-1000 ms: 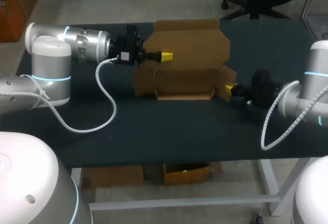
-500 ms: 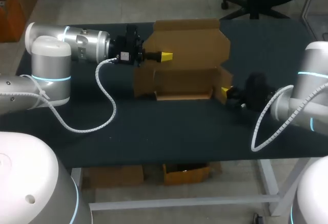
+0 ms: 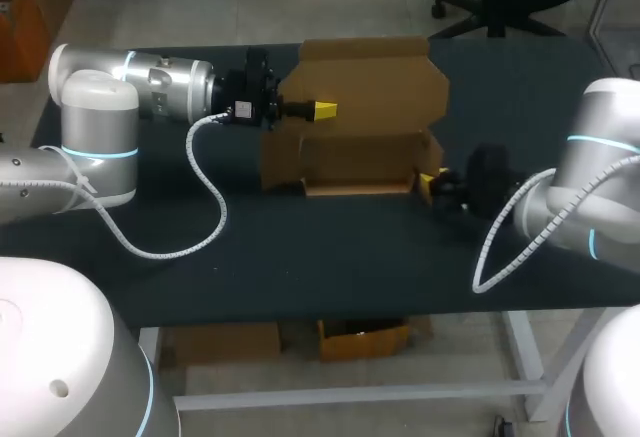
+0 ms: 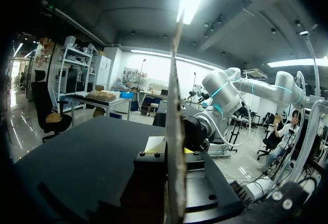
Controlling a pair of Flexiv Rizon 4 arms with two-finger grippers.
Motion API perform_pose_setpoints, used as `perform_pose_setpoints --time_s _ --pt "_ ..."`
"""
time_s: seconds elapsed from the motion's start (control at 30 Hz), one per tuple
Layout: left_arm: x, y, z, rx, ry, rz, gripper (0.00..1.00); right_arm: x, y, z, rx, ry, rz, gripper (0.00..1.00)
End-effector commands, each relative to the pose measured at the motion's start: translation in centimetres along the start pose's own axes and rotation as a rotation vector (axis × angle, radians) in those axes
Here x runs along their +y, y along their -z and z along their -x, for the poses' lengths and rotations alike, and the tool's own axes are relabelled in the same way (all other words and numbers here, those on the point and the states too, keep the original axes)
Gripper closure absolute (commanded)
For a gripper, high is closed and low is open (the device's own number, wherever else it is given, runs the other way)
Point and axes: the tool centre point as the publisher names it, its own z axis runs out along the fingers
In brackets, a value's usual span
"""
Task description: Assemble the packaging by folding the flat box into shape, placing the metal phone stand inside, and closing the box properly
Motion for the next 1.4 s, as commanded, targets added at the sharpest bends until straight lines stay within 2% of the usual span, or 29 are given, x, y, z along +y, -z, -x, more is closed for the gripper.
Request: perform_pose_setpoints --time_s 0.03,0.23,0.37,0.63,1.0,1.4 --pt "0.3 -0.2 0.0 0.002 0.001 0.001 1.00 -0.1 -0.7 -0.5 -0.029 -0.003 0.007 0.80" --pt "0.3 -0.2 0.0 0.002 0.001 0.001 1.00 -0.3 -0.9 -1.1 -0.039 -0.013 0.007 0.76" --pt "0.3 -0.2 0.0 0.002 0.001 0.001 1.00 -0.4 -1.0 -1.5 -0.051 -0.014 0.000 0.65" --pt "0.3 -0.2 0.0 0.002 0.001 0.001 1.00 -0.5 -1.0 -2.7 -0.076 0.001 -0.013 0.56" --pt "0.3 -0.2 0.0 0.002 0.001 0.001 1.00 -0.9 -1.0 -4.1 -0.096 0.018 -0.029 0.51" --pt "0.3 -0.2 0.0 0.002 0.001 0.001 1.00 -1.7 1.3 -4.7 -0.172 0.030 -0.029 0.47"
